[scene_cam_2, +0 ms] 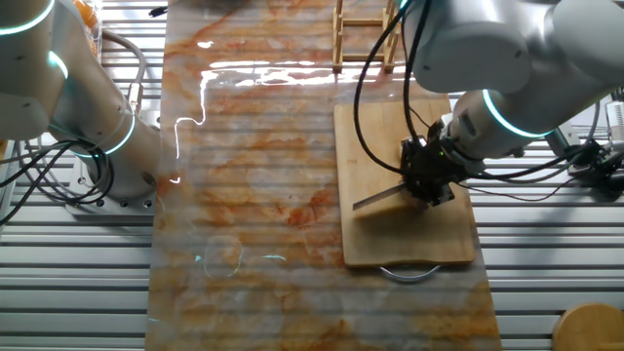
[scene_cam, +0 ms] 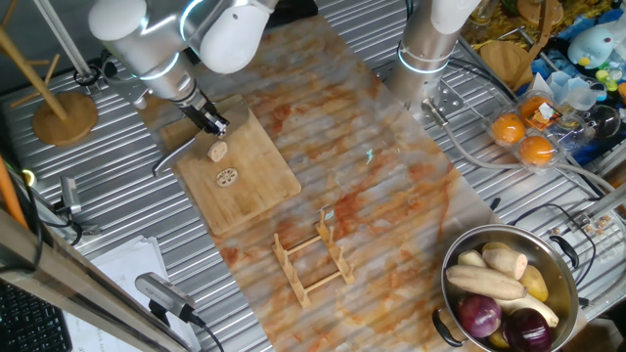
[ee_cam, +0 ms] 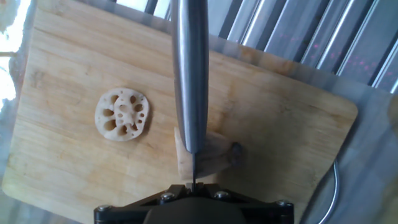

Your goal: Slice the lotus root

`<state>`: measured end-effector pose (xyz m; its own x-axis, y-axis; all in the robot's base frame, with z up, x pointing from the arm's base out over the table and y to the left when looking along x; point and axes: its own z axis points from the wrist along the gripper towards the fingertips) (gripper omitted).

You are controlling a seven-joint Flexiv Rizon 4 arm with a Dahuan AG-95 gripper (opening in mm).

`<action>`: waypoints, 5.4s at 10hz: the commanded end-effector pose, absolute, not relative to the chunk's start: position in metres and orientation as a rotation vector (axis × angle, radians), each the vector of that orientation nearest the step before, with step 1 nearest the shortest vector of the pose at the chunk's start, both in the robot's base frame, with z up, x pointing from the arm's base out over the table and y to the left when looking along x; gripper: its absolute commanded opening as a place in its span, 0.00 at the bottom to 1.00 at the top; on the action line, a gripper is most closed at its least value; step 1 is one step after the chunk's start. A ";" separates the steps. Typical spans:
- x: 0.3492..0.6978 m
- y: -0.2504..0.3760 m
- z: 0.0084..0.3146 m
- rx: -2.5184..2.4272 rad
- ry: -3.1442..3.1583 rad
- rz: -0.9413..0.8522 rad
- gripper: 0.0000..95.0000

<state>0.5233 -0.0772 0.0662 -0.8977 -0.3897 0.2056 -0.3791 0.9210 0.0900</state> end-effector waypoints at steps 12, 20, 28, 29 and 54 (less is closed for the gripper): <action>0.545 -0.061 0.093 0.564 -2.835 -0.082 0.00; 0.553 -0.060 0.068 0.573 -2.778 -0.053 0.00; 0.558 -0.057 0.079 0.593 -2.759 -0.029 0.00; 0.559 -0.056 0.080 0.595 -2.757 -0.028 0.00; 0.556 -0.081 0.064 0.584 -2.779 0.032 0.00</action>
<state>0.5515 -0.0827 0.0649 -0.8745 -0.3897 0.2888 -0.3983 0.9167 0.0312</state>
